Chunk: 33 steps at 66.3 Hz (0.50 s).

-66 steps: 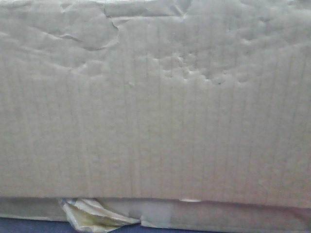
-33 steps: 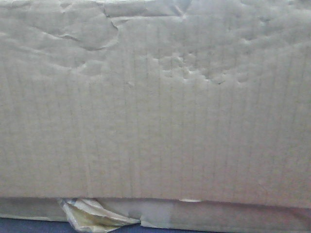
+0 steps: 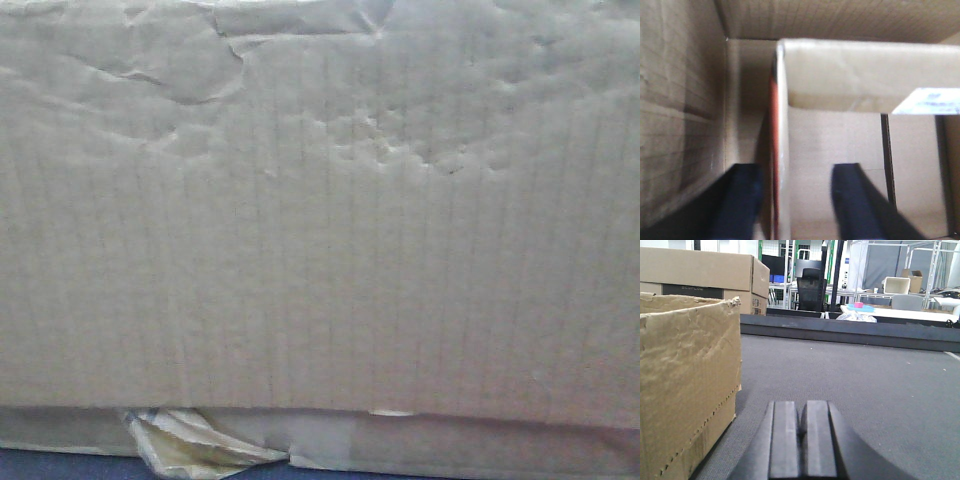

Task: Stack two boxes on right shelf middle

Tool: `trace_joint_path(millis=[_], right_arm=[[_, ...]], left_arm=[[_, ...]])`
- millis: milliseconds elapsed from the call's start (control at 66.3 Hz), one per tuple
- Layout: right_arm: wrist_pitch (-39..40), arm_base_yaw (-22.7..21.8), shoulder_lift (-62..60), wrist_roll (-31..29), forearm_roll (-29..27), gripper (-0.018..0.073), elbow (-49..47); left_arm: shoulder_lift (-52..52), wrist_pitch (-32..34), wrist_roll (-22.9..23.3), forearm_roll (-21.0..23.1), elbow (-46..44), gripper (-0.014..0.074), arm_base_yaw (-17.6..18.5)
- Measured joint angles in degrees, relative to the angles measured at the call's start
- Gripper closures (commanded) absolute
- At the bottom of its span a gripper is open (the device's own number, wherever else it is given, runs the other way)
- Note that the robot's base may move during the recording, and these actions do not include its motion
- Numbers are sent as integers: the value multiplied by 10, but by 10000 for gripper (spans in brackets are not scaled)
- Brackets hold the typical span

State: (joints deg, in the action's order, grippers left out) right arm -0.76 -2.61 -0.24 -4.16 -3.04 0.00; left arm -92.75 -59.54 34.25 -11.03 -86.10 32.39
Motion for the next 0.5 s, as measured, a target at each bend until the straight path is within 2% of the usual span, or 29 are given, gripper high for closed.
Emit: trace_joint_path(millis=[106, 317, 422, 498], right_arm=[[0, 0, 0, 0, 0, 722, 0], [0, 0, 0, 0, 0, 722, 0], [0, 0, 0, 0, 0, 722, 0], [0, 0, 0, 0, 0, 722, 0]], left_arm=[[0, 0, 0, 3, -10, 223, 0], [4, -36, -20, 6, -70, 225, 0], [14, -71, -31, -8, -110, 225, 0], [22, -90, -36, -34, -134, 225, 0]])
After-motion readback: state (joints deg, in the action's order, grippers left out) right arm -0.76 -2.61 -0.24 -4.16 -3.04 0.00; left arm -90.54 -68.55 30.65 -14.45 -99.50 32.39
